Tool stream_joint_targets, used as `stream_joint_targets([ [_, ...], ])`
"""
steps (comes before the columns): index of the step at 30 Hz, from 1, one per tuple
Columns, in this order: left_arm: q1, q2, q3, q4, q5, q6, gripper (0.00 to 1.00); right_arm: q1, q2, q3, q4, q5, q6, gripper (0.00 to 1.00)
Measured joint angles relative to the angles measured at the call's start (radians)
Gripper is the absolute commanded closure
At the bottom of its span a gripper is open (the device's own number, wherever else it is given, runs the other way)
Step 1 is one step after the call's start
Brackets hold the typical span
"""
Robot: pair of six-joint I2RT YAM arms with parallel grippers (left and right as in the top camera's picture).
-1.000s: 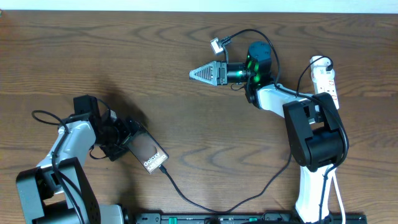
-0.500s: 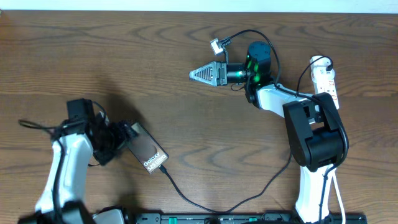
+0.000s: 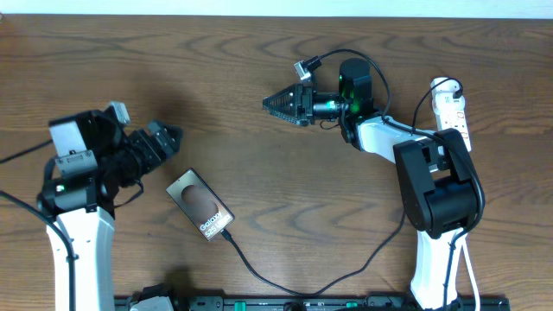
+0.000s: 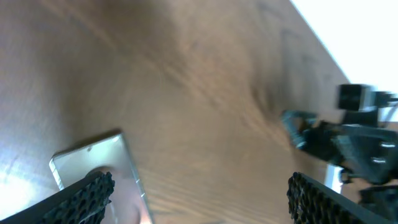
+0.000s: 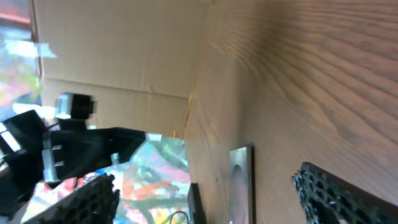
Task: Plug charger to phone and switch on socket
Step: 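Raise the left gripper away and move the right gripper to the power strip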
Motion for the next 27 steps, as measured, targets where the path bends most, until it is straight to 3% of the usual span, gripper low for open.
stream_joint_targets([
  [6,0.000,0.001,0.109,0.008,0.010,0.000,0.08,-0.001,-0.014,0.005,-0.257,0.079,-0.064,0.08],
  [13,0.000,0.002,0.150,0.063,0.021,0.000,0.08,-0.001,-0.160,0.070,-0.886,0.367,-0.323,0.05],
  [18,0.000,0.004,0.150,0.092,0.021,0.000,0.08,-0.002,-0.301,0.186,-1.199,0.653,-0.437,0.05],
  [23,0.000,0.005,0.150,0.100,0.021,0.000,0.08,-0.016,-0.476,0.277,-1.389,1.001,-0.485,0.01],
  [27,0.000,0.006,0.150,0.100,-0.008,0.000,0.08,-0.054,-0.619,0.295,-1.437,1.266,-0.505,0.01],
])
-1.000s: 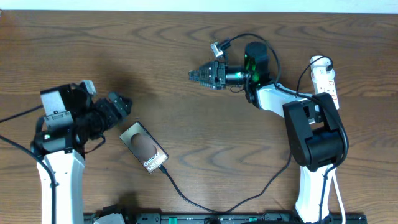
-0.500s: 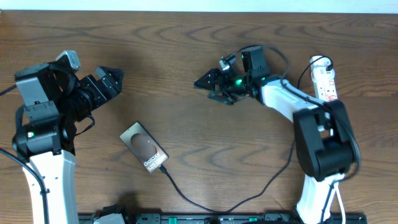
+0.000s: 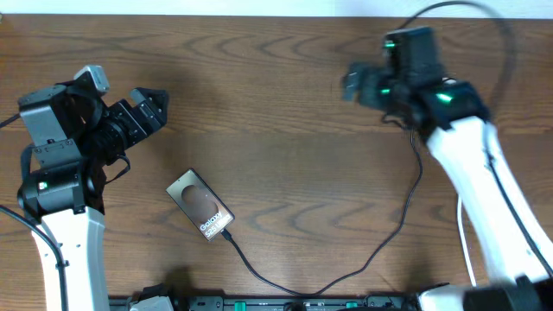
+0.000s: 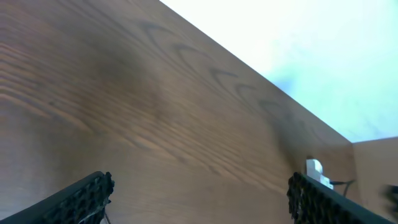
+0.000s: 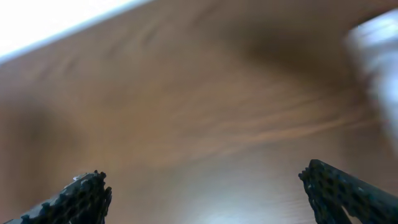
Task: Plug charger to phone and switch on socket
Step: 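Raise the left gripper away and move the right gripper to the power strip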
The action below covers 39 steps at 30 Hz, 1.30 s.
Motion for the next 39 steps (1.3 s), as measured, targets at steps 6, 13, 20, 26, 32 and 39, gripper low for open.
stream_joint_targets([
  [6,0.000,0.000,0.000,-0.003,-0.038,0.000,0.08,-0.153,-0.189,0.002,-0.030,0.236,-0.058,0.01],
  [13,0.000,0.002,0.000,-0.003,-0.047,0.000,0.08,-0.543,-0.252,0.012,-0.083,0.034,-0.235,0.01],
  [20,0.000,0.024,0.000,-0.005,-0.047,0.000,0.08,-0.842,-0.147,0.012,-0.230,-0.439,-0.564,0.01],
  [26,0.000,0.045,0.000,-0.018,-0.047,0.000,0.08,-0.923,0.004,0.012,-0.250,-0.565,-0.682,0.01],
  [32,0.000,0.055,0.000,-0.030,-0.047,0.000,0.08,-0.926,0.134,0.012,-0.244,-0.597,-0.682,0.01],
  [39,0.000,0.055,0.000,-0.030,-0.047,0.000,0.08,-0.917,0.262,0.012,-0.170,-0.612,-0.682,0.01],
])
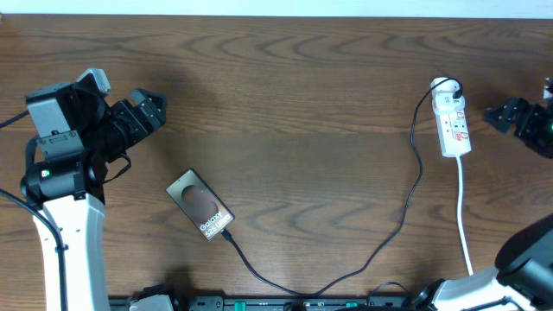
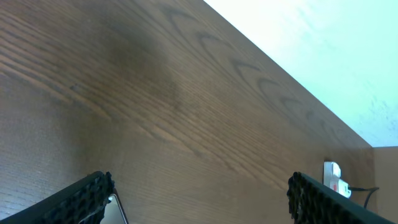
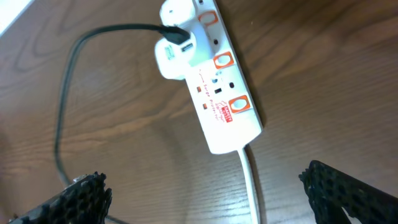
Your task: Plug charger to phone and switch on socket
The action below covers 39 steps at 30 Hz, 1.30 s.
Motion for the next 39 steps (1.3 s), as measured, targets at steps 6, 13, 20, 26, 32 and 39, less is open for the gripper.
stream_joint_targets([
  [6,0.000,0.000,0.000,0.000,0.000,0.000,0.08,0.035,0.113,0.000,0.017,-0.054,-0.055,0.01],
  [13,0.000,0.000,0.000,0.000,0.000,0.000,0.08,0.090,0.162,0.000,0.079,-0.090,-0.120,0.01],
  [20,0.000,0.000,0.000,-0.002,0.000,0.000,0.08,0.124,0.163,0.000,0.113,-0.089,-0.131,0.01],
  [26,0.000,0.000,0.000,-0.002,0.000,0.000,0.08,0.143,0.163,0.000,0.120,-0.085,-0.135,0.03],
  [32,0.000,0.000,0.000,-0.002,0.000,0.000,0.08,0.144,0.163,0.000,0.124,-0.054,-0.135,0.01],
  [39,0.000,0.000,0.000,-0.003,0.000,0.000,0.08,0.145,0.163,0.000,0.123,-0.040,-0.135,0.01],
])
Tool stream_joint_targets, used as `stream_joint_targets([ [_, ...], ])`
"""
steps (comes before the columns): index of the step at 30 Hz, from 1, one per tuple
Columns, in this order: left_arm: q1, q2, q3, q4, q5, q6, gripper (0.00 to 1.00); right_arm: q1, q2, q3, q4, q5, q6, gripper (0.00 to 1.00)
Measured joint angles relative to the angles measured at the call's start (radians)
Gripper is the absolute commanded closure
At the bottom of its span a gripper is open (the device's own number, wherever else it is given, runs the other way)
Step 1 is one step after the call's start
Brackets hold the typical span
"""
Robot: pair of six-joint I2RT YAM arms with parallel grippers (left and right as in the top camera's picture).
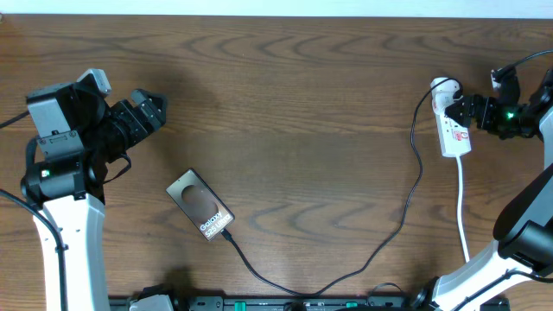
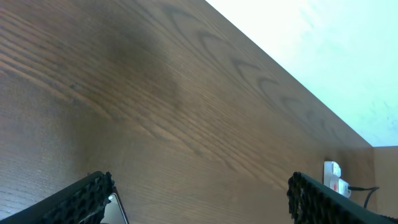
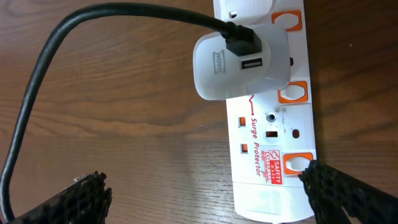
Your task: Plug charger to phone and switch on socket
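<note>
The phone lies face up at the table's front left, and the black charger cable meets its lower end. That cable runs to a white charger adapter plugged into the white power strip at the right. My right gripper hovers open just over the strip's right side. In its wrist view the strip fills the frame, with the orange switches between the spread fingers. My left gripper is open, up and left of the phone, holding nothing.
The strip's white lead runs toward the front edge. The black cable loops across the front middle of the table. A black rail lines the front edge. A pale wall borders the far side.
My right gripper has moved left from the table's right edge to just over the power strip, and its wrist view now shows the strip much closer. The left arm has not moved.
At first my left gripper was near the phone and my right gripper was over the back middle. Then the left had pulled back to the upper left and the right arm had swung right. It was later past the strip at the edge, and now over it.
</note>
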Motion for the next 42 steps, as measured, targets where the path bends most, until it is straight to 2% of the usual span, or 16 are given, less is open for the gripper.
stream_joint_targets([
  [25,0.000,0.000,0.000,0.000,0.000,0.000,0.08,0.009,0.017,0.000,0.003,0.030,0.000,0.01],
  [42,0.000,0.000,0.000,0.000,0.000,0.000,0.08,0.009,0.017,-0.049,0.151,0.034,-0.001,0.04],
])
